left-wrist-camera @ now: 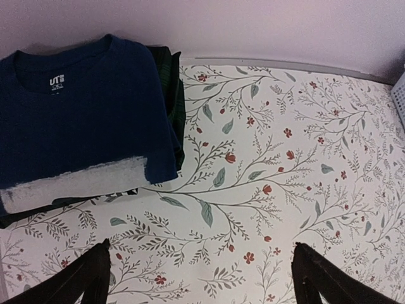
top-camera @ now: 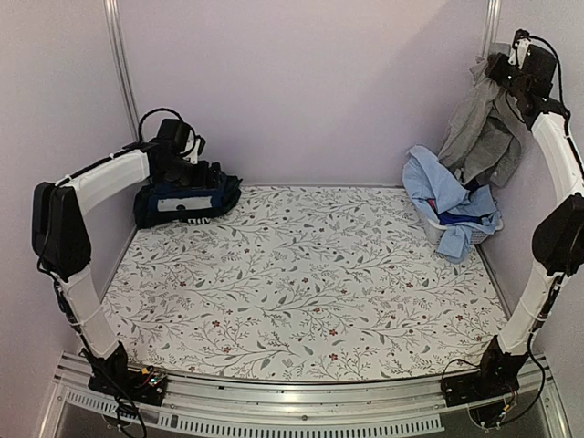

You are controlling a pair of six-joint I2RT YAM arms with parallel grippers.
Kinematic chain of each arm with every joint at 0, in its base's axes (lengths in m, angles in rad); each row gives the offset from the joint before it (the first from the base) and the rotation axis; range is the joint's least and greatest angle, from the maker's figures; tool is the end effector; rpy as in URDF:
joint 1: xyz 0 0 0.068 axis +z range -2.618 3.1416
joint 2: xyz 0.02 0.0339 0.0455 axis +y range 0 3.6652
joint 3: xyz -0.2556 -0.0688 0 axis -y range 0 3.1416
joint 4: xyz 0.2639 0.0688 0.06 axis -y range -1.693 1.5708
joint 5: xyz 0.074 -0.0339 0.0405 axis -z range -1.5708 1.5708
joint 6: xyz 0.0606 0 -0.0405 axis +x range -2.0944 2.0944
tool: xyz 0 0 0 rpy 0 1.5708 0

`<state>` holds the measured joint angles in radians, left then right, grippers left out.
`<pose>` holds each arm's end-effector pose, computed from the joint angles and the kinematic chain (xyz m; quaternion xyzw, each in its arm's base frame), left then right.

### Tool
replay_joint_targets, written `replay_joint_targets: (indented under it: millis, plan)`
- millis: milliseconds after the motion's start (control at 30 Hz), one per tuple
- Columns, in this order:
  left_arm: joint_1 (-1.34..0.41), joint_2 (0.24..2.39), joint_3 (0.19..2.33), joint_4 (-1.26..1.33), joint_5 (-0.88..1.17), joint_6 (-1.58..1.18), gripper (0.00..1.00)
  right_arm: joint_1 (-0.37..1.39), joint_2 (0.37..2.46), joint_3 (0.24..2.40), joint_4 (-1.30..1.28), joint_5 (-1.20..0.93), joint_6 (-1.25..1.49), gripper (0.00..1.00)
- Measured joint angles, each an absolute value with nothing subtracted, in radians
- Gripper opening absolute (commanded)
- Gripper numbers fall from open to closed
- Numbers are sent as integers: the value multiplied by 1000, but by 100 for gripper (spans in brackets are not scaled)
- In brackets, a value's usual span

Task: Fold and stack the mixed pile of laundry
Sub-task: Pick up the crumpled shirt from the bin, then place the crumpled shirt at the center of the board.

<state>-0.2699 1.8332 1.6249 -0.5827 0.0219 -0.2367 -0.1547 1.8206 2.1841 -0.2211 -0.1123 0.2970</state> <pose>0.4348 -0.1217 0.2688 0.0195 0.9247 -0.1051 0.3654 0.4371 -0.0613 0.5301 0.1051 0.6469 0.0903 0.7499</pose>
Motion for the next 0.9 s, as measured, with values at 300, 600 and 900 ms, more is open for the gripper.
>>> replay_joint_targets:
  millis: [300,600,900]
  plan:
    - [-264,1833,1663,-587,39,-237,100,-152,1785,2242,-21,-111,287,0]
    - [-257,1852,1725,-590,54,-237,100,-153,1746,2336,143,-120,281,0]
    - [-247,1877,1776,-590,77,-239,100,-109,1744,2408,262,-263,424,0]
